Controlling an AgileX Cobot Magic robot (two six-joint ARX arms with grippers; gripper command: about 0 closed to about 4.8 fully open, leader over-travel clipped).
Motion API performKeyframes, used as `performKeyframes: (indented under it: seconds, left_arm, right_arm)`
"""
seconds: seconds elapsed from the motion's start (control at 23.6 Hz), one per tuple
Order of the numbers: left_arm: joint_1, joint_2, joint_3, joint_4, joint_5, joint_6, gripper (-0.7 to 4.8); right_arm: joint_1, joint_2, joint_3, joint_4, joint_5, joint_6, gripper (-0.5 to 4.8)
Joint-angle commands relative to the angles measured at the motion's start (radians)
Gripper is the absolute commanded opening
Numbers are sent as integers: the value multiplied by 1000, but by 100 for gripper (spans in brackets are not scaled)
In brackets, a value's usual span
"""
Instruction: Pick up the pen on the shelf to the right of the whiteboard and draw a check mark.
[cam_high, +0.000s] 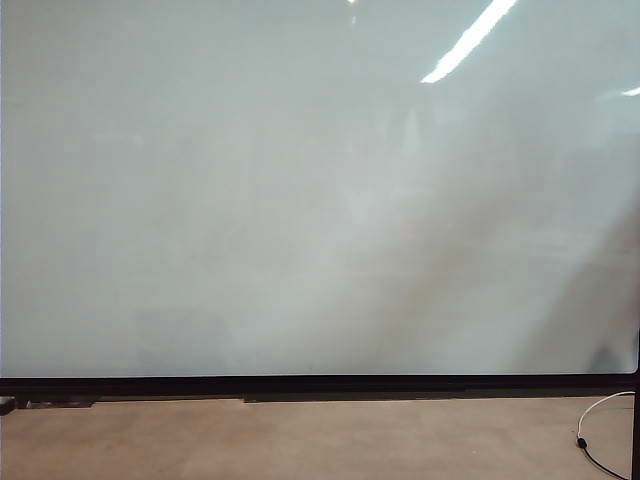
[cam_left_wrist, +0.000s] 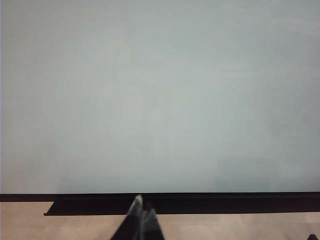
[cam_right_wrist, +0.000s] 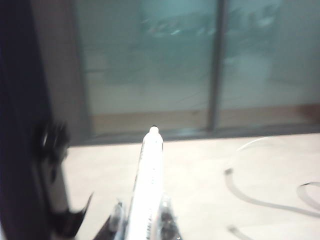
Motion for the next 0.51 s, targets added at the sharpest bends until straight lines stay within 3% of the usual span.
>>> performKeyframes:
  seconds: [0.04, 0.51]
  left_arm:
    - [0, 0, 3, 6, 0, 4, -4]
    - [0, 0, 3, 6, 1, 4, -4]
  right_arm:
    - [10, -78, -45, 18, 84, -20, -2]
    - [227, -440, -374, 16, 562, -95, -2]
